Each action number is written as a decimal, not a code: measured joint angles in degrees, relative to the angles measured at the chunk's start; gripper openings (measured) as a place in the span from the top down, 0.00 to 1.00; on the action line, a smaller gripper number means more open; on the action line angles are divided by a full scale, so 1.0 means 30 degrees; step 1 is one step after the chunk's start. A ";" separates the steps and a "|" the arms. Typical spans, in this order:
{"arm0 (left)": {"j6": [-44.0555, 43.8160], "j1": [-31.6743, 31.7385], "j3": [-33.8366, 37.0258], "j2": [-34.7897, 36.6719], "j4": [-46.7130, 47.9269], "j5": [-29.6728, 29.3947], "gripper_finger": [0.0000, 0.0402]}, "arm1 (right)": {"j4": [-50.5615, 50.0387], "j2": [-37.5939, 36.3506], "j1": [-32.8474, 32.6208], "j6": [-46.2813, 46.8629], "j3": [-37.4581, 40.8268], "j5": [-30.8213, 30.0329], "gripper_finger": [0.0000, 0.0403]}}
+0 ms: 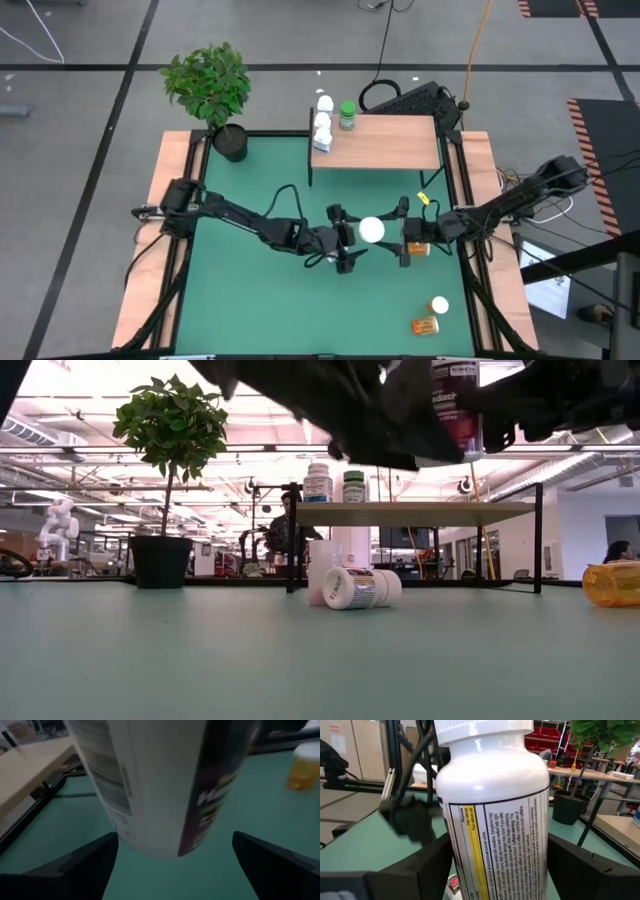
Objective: Pick and place medicine bottles onto shelf by color
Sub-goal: Put the white and violet pill bottle on the shelf
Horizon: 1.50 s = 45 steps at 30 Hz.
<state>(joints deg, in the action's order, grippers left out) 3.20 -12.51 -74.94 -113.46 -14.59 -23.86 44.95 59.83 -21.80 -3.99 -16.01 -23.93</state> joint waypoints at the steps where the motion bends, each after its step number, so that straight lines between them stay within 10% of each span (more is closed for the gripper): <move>1: -0.0160 -0.0047 0.0000 0.0398 0.0539 0.0000 0.01 | -0.0386 -0.0379 0.0000 0.0005 0.0000 0.0060 0.31; 13: 0.2073 -0.0263 0.0007 0.4723 0.1357 0.0096 0.08 | -0.2773 -0.1019 0.0004 0.0787 0.0015 0.0049 0.31; 22: 0.2881 0.0735 0.0015 0.4032 -0.1160 0.4024 0.09 | -0.2158 -0.1041 0.0423 0.1137 0.0015 0.0056 0.31; 45: 0.1756 0.1861 0.0015 0.2840 -0.2610 0.5343 0.32 | -0.1962 -0.1033 0.1698 0.1662 0.0015 0.0759 0.31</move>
<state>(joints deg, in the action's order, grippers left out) 8.47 -6.93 -74.89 -104.95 -22.42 -7.83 39.07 56.73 -16.71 1.00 -15.97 -21.65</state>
